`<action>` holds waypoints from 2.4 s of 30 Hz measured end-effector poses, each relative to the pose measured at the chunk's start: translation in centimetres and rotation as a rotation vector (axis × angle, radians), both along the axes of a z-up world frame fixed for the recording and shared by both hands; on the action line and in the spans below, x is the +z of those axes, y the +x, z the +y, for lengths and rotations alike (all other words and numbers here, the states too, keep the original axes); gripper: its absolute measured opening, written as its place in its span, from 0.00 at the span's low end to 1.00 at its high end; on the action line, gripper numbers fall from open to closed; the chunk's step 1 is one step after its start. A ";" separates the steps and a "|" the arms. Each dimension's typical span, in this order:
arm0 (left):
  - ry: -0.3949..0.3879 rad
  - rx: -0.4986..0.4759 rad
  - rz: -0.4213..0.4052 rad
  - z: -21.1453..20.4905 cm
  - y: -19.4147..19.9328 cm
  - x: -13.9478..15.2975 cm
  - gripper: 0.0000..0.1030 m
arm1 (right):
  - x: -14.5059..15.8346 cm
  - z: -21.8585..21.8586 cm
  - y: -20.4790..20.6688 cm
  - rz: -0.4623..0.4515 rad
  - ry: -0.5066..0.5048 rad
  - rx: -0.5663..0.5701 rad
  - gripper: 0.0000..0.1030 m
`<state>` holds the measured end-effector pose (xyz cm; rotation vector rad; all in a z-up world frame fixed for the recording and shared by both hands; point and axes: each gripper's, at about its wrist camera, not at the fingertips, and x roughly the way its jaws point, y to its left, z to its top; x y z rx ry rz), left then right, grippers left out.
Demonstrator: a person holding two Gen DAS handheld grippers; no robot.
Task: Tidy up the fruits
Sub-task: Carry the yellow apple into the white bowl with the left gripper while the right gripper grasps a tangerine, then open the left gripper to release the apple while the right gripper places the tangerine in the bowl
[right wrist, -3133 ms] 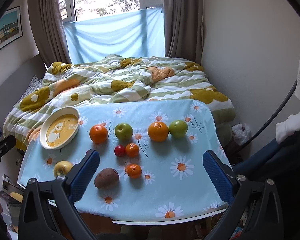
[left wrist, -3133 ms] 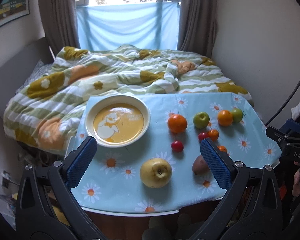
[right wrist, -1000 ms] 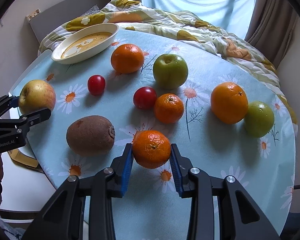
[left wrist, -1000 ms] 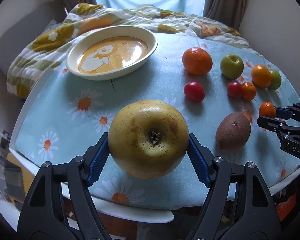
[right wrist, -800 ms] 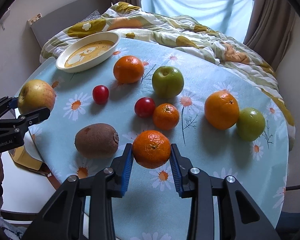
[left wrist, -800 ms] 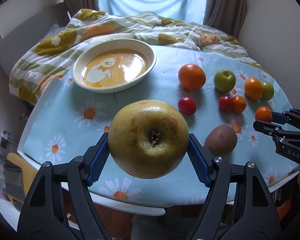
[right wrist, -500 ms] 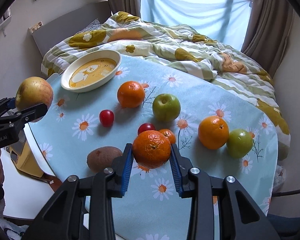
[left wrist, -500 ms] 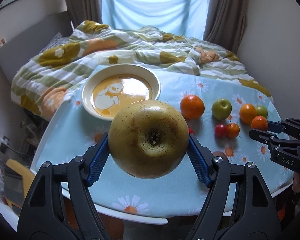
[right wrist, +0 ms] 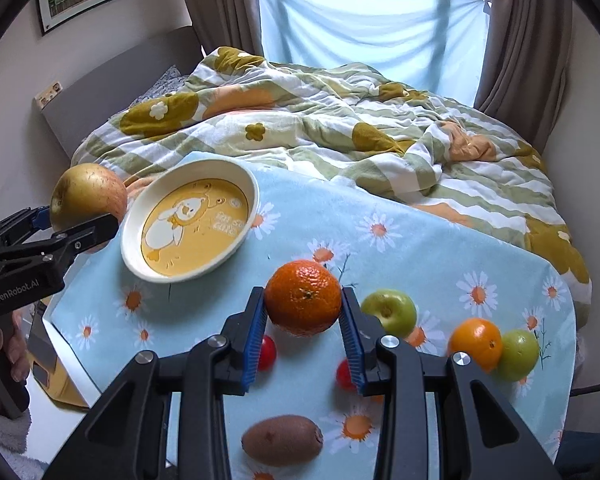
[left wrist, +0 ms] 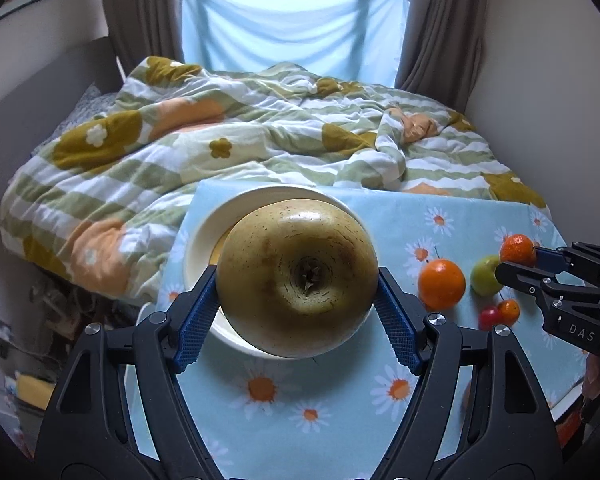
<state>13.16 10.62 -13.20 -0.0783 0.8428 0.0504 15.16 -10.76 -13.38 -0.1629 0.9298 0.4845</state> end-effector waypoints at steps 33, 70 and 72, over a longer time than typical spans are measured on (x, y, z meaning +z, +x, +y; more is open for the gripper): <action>0.044 -0.271 0.147 4.1 13.0 -8.8 1.00 | -2.2 5.0 6.7 0.087 -0.017 -0.296 0.32; -0.046 0.027 0.213 10.1 1.9 -6.3 1.00 | -7.1 14.6 9.1 0.076 -0.089 0.144 0.33; -0.044 0.030 0.213 10.1 1.7 -6.2 1.00 | -7.0 14.5 8.9 0.065 -0.085 0.141 0.50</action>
